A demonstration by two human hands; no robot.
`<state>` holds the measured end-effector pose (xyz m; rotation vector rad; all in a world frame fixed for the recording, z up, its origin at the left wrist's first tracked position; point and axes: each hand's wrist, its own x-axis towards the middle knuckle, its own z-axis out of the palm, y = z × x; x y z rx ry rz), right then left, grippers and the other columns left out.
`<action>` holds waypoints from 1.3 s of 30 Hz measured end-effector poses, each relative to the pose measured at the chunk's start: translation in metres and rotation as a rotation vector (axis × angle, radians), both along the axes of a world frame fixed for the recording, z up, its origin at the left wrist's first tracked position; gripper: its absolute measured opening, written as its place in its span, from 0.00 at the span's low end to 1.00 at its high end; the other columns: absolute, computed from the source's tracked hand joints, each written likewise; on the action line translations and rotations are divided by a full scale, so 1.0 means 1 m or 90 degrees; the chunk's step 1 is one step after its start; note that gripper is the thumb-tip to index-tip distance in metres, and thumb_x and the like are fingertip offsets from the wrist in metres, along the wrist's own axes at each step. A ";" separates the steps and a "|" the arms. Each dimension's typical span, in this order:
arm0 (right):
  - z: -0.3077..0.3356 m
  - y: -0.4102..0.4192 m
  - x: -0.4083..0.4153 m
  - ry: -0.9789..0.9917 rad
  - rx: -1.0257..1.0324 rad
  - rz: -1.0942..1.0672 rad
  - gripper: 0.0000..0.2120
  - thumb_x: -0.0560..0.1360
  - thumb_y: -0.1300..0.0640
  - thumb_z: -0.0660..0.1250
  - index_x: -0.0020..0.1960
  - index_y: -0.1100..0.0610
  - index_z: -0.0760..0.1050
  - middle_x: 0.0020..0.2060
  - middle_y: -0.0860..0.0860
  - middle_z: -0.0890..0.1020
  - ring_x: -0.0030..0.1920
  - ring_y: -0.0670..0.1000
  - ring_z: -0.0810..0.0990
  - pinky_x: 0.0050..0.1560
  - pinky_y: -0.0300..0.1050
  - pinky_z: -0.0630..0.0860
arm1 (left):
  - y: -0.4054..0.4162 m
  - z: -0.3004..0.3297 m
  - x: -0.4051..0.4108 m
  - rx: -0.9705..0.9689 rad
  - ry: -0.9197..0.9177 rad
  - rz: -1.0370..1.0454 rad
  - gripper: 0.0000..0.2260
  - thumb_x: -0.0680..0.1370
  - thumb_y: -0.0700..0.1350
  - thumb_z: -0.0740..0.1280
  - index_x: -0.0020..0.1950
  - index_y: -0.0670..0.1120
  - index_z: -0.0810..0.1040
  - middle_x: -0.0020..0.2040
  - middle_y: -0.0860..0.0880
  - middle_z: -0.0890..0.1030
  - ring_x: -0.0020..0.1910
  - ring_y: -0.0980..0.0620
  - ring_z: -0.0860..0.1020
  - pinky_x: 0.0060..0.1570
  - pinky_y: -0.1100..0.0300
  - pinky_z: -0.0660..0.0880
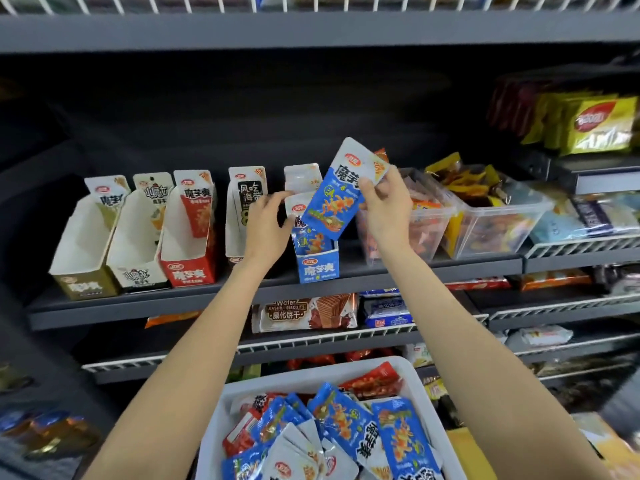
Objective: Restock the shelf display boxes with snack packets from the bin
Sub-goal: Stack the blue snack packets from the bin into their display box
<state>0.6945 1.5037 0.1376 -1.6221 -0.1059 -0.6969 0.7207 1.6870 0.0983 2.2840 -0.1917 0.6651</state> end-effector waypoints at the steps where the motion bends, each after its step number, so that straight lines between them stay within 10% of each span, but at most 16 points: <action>1: 0.000 0.004 0.006 -0.001 -0.035 0.002 0.03 0.78 0.59 0.64 0.52 0.56 0.72 0.49 0.50 0.82 0.49 0.46 0.81 0.46 0.44 0.78 | 0.002 0.002 -0.001 0.000 0.006 -0.012 0.20 0.77 0.37 0.65 0.68 0.47 0.71 0.61 0.43 0.72 0.61 0.45 0.71 0.61 0.48 0.71; 12: -0.020 0.035 0.034 0.063 -0.632 -0.110 0.20 0.75 0.63 0.67 0.66 0.62 0.68 0.61 0.58 0.72 0.60 0.56 0.75 0.56 0.45 0.73 | -0.005 0.011 -0.011 -0.027 0.120 -0.057 0.23 0.78 0.37 0.63 0.73 0.45 0.65 0.69 0.46 0.68 0.65 0.51 0.71 0.58 0.63 0.69; 17: -0.039 0.033 -0.007 -0.085 -0.508 -0.115 0.19 0.73 0.68 0.66 0.64 0.63 0.71 0.61 0.58 0.72 0.62 0.56 0.72 0.57 0.42 0.70 | -0.011 0.002 -0.044 -0.104 0.040 -0.031 0.20 0.78 0.39 0.64 0.70 0.46 0.68 0.67 0.48 0.72 0.64 0.53 0.71 0.62 0.55 0.71; 23: -0.095 0.019 -0.098 -0.064 -0.469 0.090 0.11 0.76 0.60 0.64 0.58 0.58 0.75 0.48 0.52 0.81 0.49 0.52 0.77 0.52 0.46 0.74 | -0.008 -0.042 -0.139 -0.101 -0.150 -0.061 0.08 0.79 0.46 0.61 0.52 0.45 0.77 0.41 0.57 0.78 0.39 0.60 0.77 0.41 0.65 0.73; 28: -0.156 0.004 -0.148 0.173 -0.609 0.304 0.08 0.76 0.58 0.65 0.54 0.56 0.78 0.47 0.50 0.83 0.48 0.50 0.80 0.50 0.47 0.77 | 0.018 -0.102 -0.196 0.026 0.125 -0.100 0.09 0.76 0.50 0.65 0.53 0.49 0.77 0.39 0.57 0.79 0.35 0.59 0.77 0.39 0.66 0.73; 33: -0.193 0.004 -0.170 0.317 -0.624 0.400 0.09 0.76 0.57 0.65 0.57 0.54 0.77 0.48 0.51 0.81 0.49 0.51 0.79 0.50 0.50 0.76 | 0.039 -0.149 -0.232 0.226 0.456 -0.106 0.26 0.71 0.57 0.72 0.64 0.50 0.71 0.57 0.52 0.76 0.57 0.52 0.74 0.52 0.60 0.70; 39: -0.210 0.021 -0.181 0.350 -0.702 0.418 0.21 0.77 0.49 0.65 0.69 0.51 0.68 0.61 0.52 0.72 0.64 0.53 0.68 0.64 0.46 0.66 | 0.041 -0.180 -0.258 0.261 0.573 -0.071 0.37 0.63 0.60 0.77 0.65 0.48 0.66 0.61 0.50 0.72 0.61 0.49 0.71 0.56 0.57 0.69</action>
